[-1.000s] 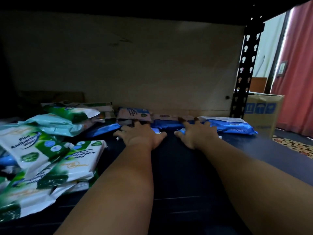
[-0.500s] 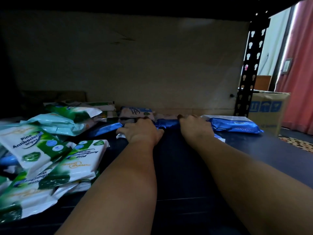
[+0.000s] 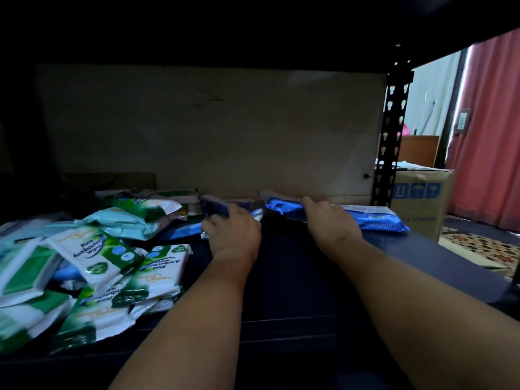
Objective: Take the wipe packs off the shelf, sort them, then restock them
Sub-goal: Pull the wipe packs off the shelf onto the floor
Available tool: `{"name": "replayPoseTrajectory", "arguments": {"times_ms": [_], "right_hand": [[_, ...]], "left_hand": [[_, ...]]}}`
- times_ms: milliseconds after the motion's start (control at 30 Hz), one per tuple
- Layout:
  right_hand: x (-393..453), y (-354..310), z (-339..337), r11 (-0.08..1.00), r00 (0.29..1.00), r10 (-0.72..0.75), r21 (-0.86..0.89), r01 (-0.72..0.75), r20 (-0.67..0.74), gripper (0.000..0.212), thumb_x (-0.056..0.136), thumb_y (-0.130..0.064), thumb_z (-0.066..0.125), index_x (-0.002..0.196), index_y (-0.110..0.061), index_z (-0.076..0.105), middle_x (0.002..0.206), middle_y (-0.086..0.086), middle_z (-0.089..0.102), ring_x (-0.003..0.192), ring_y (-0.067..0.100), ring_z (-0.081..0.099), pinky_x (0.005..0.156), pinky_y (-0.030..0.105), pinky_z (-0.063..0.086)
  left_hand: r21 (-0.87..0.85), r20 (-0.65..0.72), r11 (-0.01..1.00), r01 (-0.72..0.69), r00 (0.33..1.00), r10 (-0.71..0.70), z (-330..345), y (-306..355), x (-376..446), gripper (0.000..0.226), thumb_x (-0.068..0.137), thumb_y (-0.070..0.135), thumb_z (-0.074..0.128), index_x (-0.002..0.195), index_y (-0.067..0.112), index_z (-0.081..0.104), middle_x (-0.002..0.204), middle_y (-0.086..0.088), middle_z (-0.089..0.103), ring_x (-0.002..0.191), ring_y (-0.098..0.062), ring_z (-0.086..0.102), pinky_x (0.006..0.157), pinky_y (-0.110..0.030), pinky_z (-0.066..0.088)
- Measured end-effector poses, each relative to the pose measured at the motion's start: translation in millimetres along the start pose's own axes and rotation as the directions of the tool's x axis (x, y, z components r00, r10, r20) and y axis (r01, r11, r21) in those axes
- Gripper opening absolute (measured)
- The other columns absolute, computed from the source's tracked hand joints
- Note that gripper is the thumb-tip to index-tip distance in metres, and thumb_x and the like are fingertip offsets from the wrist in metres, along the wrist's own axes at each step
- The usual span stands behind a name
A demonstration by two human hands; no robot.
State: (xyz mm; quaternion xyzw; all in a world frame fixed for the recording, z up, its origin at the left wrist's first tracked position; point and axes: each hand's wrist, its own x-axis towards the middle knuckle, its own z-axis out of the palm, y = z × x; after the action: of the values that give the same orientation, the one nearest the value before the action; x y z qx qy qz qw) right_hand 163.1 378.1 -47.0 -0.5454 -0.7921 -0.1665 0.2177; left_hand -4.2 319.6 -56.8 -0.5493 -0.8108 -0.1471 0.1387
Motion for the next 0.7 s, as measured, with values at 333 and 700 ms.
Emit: {"name": "replayPoseTrajectory", "arguments": {"times_ms": [333, 700], "right_hand": [[-64, 26, -87, 0.997, 0.999, -0.007, -0.080, 0.002, -0.053, 0.042, 0.097, -0.003, 0.038, 0.134, -0.023, 0.039, 0.114, 0.018, 0.062, 0.103, 0.041, 0.061, 0.072, 0.043, 0.043], [-184, 20, -134, 0.988, 1.000, -0.009, -0.155, 0.010, 0.006, 0.044, 0.098, -0.008, 0.043, 0.138, -0.022, 0.031, 0.132, 0.014, 0.053, 0.110, 0.038, 0.053, 0.085, 0.044, 0.048]], "left_hand": [[0.031, -0.154, 0.999, -0.037, 0.987, 0.042, -57, -13, -68, 0.037, 0.102, 0.026, 0.036, 0.134, 0.016, 0.052, 0.131, -0.010, 0.040, 0.116, -0.040, 0.049, 0.099, -0.055, 0.036], [0.164, -0.459, 0.976, -0.142, 0.865, 0.203, -87, -48, -179, 0.036, 0.096, 0.038, 0.039, 0.091, 0.012, 0.064, 0.100, -0.009, 0.055, 0.081, -0.034, 0.056, 0.069, -0.042, 0.036]]}}
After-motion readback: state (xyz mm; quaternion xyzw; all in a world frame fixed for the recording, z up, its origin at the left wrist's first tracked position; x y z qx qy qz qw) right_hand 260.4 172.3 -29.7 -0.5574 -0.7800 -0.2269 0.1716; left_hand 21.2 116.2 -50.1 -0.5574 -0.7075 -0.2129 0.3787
